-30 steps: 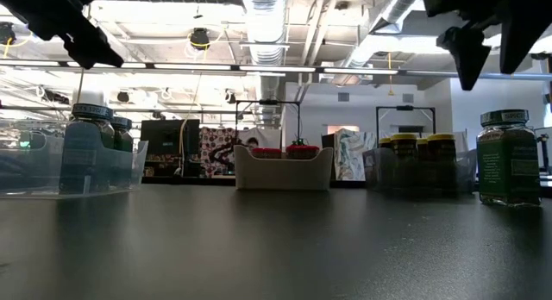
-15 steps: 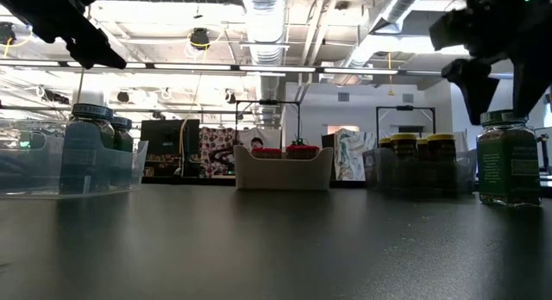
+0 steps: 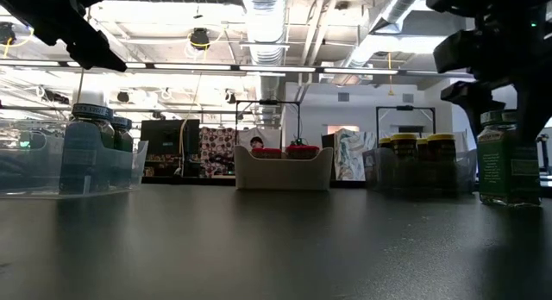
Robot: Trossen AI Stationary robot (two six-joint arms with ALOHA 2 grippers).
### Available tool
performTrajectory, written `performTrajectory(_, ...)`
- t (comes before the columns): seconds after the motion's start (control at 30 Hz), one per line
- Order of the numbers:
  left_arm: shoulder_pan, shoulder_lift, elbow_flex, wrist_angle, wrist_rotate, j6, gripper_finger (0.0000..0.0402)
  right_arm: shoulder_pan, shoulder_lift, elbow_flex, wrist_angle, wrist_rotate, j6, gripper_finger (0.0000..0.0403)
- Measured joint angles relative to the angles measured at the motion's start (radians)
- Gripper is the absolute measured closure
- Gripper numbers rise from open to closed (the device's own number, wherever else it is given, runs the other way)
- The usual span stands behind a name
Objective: Sort spices by type
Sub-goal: Put the green seasoning bottle into the transparent bin
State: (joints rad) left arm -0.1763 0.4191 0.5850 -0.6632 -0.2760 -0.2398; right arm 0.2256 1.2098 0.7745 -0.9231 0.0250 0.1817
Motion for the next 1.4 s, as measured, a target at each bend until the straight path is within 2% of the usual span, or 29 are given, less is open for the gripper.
performTrajectory(0.2, 0.0, 0.0, 0.0, 0.0, -0.001, 0.0, 0.0136, 0.0, 0.0, -0.007, 0.002, 0.0, -0.011, 0.0184)
performTrajectory(0.43, 0.0, 0.0, 0.0, 0.001, -0.002, -0.011, 0.0136, 0.0, 0.001, 0.013, 0.012, 0.0, 0.0, 0.0184)
performTrajectory(0.6, 0.0, 0.0, 0.0, 0.002, -0.001, -0.037, 0.0136, -0.034, 0.015, 0.128, 0.05, 0.01, 0.028, 0.0184)
performTrajectory(0.77, 0.0, 0.0, 0.0, 0.002, -0.001, -0.031, 0.0136, -0.097, 0.134, 0.336, 0.031, 0.03, -0.019, 0.0184)
performTrajectory(0.93, 0.0, 0.0, 0.0, -0.002, -0.001, -0.036, 0.0136, -0.139, 0.369, 0.615, -0.019, 0.031, -0.108, 0.0184)
performTrajectory(1.13, 0.0, 0.0, -0.001, -0.004, -0.001, -0.044, 0.0136, -0.183, 0.664, 0.99, -0.139, 0.03, -0.111, 0.0184)
performTrajectory(1.3, 0.0, 0.0, -0.001, -0.006, 0.0, -0.045, 0.0136, -0.206, 0.862, 1.273, -0.272, 0.024, -0.111, 0.0184)
performTrajectory(1.4, 0.0, 0.0, -0.001, -0.006, 0.0, -0.045, 0.0136, -0.213, 0.961, 1.409, -0.308, -0.015, -0.111, 0.0184)
